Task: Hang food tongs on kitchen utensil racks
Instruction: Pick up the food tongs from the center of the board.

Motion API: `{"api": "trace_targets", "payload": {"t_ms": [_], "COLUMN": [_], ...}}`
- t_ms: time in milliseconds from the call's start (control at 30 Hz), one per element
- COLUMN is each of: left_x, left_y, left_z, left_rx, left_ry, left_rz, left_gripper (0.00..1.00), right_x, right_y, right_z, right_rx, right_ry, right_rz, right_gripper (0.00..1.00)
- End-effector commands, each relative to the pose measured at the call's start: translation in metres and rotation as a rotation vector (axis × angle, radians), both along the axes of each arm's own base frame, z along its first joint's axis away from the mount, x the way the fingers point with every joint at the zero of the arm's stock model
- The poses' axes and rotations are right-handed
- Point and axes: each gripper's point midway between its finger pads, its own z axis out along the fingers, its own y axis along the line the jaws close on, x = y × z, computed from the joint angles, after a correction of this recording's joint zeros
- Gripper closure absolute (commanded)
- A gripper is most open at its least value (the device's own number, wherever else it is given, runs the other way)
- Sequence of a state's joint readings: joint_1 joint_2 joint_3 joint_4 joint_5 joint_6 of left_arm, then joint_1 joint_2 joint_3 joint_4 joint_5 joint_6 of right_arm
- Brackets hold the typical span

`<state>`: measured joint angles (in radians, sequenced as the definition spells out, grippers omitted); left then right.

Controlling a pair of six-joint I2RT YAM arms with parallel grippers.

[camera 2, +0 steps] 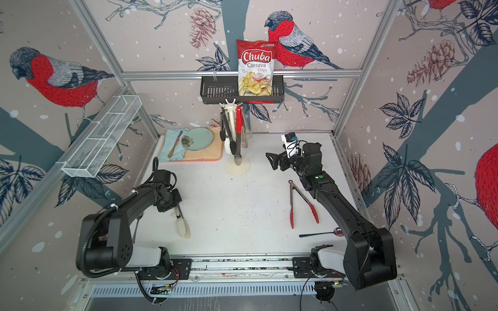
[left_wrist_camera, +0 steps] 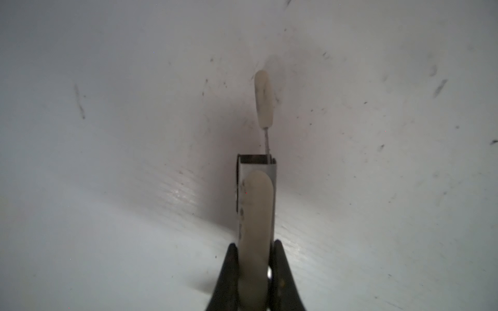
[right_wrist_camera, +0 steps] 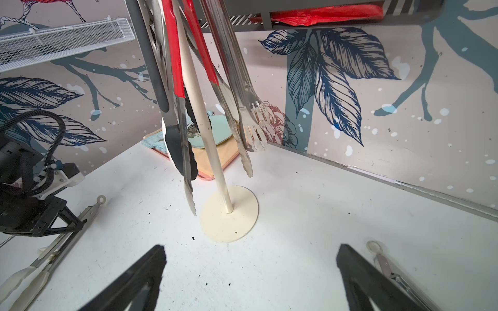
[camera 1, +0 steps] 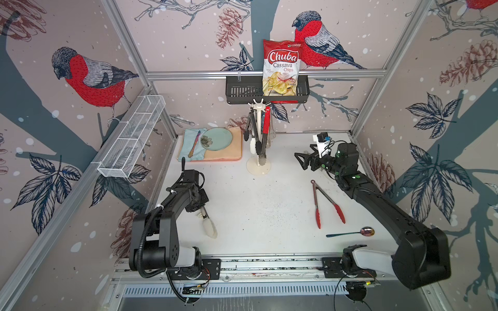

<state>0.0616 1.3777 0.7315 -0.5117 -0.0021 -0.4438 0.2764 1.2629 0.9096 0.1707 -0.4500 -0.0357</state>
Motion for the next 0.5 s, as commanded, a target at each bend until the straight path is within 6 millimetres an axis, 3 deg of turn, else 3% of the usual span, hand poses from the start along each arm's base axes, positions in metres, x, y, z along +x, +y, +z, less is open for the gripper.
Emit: {"api": "trace_targets", "payload": {"t_ms": [0,133,233,467], "left_x": [0.013,0.021,0.030,0.022], "left_y": [-0.002,-0.008,-0.024,-0.022], "left_z": [0.017,0.040,0.056,0.026], "left_rx": [-0.004,-0.017,-0.078,-0.018], "left_ry": [-0.092,-0.202,-0.291,-0.067], "left_rz": [-0.027,-0.058,-0.135,-0.099], "left_gripper": [1.00,1.00,1.00,1.00], "right_x": [0.000,0.002,0.005,0.004], "right_y": [0.001,0.000,0.002,0.004], "right_z": [0.007,0.004,0.000,-0.001], "right_rx": [0.000,0.009,0.013,0.020], "right_ry": [-0.033,-0.023,-0.001,0.008], "right_rz": [0.010,0.003,0.005,0.016], "right_gripper": [0.00,0.00,0.00,0.00]}}
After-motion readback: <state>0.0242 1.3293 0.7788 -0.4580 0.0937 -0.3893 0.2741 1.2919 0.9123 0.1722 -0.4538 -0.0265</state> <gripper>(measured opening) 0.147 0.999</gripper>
